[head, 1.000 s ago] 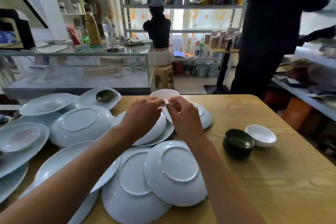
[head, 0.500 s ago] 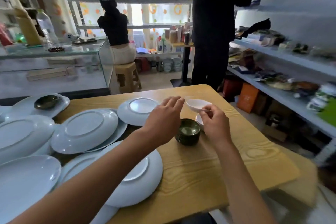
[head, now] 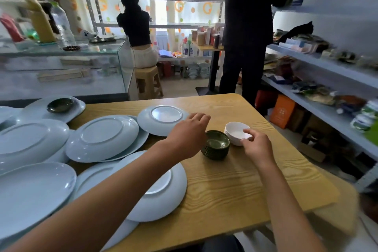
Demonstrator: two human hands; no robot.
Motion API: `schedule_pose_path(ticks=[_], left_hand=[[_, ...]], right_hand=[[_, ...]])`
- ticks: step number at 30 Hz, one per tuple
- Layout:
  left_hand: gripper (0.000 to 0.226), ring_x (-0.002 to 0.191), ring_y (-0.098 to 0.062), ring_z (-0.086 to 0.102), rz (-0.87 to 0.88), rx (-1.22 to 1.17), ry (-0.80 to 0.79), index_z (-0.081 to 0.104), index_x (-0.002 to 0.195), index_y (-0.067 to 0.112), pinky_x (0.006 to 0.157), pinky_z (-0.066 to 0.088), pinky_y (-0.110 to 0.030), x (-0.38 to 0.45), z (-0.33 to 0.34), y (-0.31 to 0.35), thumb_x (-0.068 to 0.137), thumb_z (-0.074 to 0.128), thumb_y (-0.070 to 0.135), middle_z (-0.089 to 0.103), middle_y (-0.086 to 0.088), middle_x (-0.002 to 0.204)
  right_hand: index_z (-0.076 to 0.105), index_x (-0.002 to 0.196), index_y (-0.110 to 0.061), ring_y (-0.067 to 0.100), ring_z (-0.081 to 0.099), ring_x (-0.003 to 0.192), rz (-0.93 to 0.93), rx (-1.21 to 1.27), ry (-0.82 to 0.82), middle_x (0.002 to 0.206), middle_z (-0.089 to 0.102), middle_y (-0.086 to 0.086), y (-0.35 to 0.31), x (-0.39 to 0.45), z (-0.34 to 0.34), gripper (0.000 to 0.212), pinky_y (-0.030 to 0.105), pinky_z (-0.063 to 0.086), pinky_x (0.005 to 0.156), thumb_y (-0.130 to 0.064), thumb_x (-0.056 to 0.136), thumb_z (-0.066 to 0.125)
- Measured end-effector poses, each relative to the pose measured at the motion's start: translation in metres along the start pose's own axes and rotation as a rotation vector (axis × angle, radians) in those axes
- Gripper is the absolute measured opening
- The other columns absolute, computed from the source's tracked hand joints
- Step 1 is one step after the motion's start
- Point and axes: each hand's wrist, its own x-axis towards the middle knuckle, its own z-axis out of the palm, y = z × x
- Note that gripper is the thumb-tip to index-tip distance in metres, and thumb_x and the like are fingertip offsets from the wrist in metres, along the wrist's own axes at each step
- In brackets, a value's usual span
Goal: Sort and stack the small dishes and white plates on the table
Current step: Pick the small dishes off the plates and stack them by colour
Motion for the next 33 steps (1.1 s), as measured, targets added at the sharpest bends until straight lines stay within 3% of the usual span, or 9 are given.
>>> schedule_pose_path(ticks=[4, 6, 9, 14, 19, 25, 33], left_hand=[[0.049, 0.137, -0.022, 0.034, -0.046, -0.012, 0.057, 0.035, 0.144, 0.016, 0.103, 0.041, -0.039, -0.013, -0.012, -0.013, 0.098, 0.048, 0.016, 0.04, -0.003, 0.149], [0.048, 0.137, -0.023, 0.034, -0.073, -0.001, 0.073, 0.035, 0.145, 0.015, 0.102, 0.041, -0.038, -0.023, -0.018, -0.023, 0.098, 0.047, 0.016, 0.04, -0.004, 0.149], [0.049, 0.136, -0.024, 0.034, -0.118, 0.038, 0.099, 0.038, 0.143, 0.014, 0.102, 0.041, -0.038, -0.044, -0.032, -0.045, 0.095, 0.049, 0.013, 0.041, -0.005, 0.148], [0.051, 0.137, -0.022, 0.036, -0.254, 0.09, 0.162, 0.037, 0.144, 0.017, 0.106, 0.038, -0.035, -0.095, -0.064, -0.092, 0.096, 0.053, 0.018, 0.041, -0.003, 0.149], [0.044, 0.126, -0.022, 0.047, -0.472, 0.015, 0.256, 0.046, 0.14, 0.017, 0.102, 0.039, -0.033, -0.175, -0.103, -0.157, 0.096, 0.051, 0.02, 0.05, -0.005, 0.142], [0.037, 0.122, -0.021, 0.052, -0.732, 0.02, 0.329, 0.057, 0.129, 0.016, 0.103, 0.041, -0.034, -0.279, -0.135, -0.226, 0.092, 0.058, 0.021, 0.057, -0.004, 0.135], [0.035, 0.111, -0.023, 0.056, -1.112, 0.109, 0.307, 0.06, 0.124, 0.021, 0.095, 0.046, -0.038, -0.378, -0.154, -0.3, 0.09, 0.06, 0.022, 0.061, -0.005, 0.127]], right_hand=[[0.059, 0.129, -0.018, 0.016, 0.058, 0.081, -0.097, -0.034, -0.014, 0.105, 0.065, 0.009, -0.031, -0.013, 0.012, 0.037, 0.023, 0.041, 0.066, -0.011, 0.092, 0.057], [0.057, 0.131, -0.021, 0.013, 0.056, 0.079, -0.141, -0.035, -0.043, 0.102, 0.065, 0.005, -0.053, -0.024, 0.026, 0.039, 0.021, 0.042, 0.062, -0.012, 0.093, 0.056], [0.057, 0.132, -0.023, 0.017, 0.061, 0.088, -0.295, -0.096, -0.07, 0.099, 0.065, 0.001, -0.097, -0.05, 0.056, 0.041, 0.028, 0.05, 0.071, -0.012, 0.092, 0.056], [0.056, 0.133, -0.023, 0.02, 0.06, 0.109, -0.55, -0.157, -0.158, 0.129, 0.062, 0.003, -0.165, -0.094, 0.114, 0.04, 0.034, 0.045, 0.1, -0.016, 0.094, 0.059], [0.056, 0.131, -0.019, 0.021, 0.061, 0.112, -0.769, -0.164, -0.277, 0.128, 0.062, 0.004, -0.213, -0.135, 0.172, 0.039, 0.035, 0.048, 0.1, -0.017, 0.093, 0.06], [0.052, 0.135, -0.02, 0.021, 0.05, 0.124, -0.969, -0.162, -0.531, 0.136, 0.056, 0.002, -0.262, -0.193, 0.24, 0.041, 0.032, 0.038, 0.104, -0.023, 0.094, 0.055], [0.047, 0.138, -0.023, 0.019, 0.046, 0.127, -1.063, -0.113, -0.716, 0.14, 0.051, 0.0, -0.306, -0.255, 0.297, 0.046, 0.034, 0.039, 0.104, -0.028, 0.094, 0.057]])
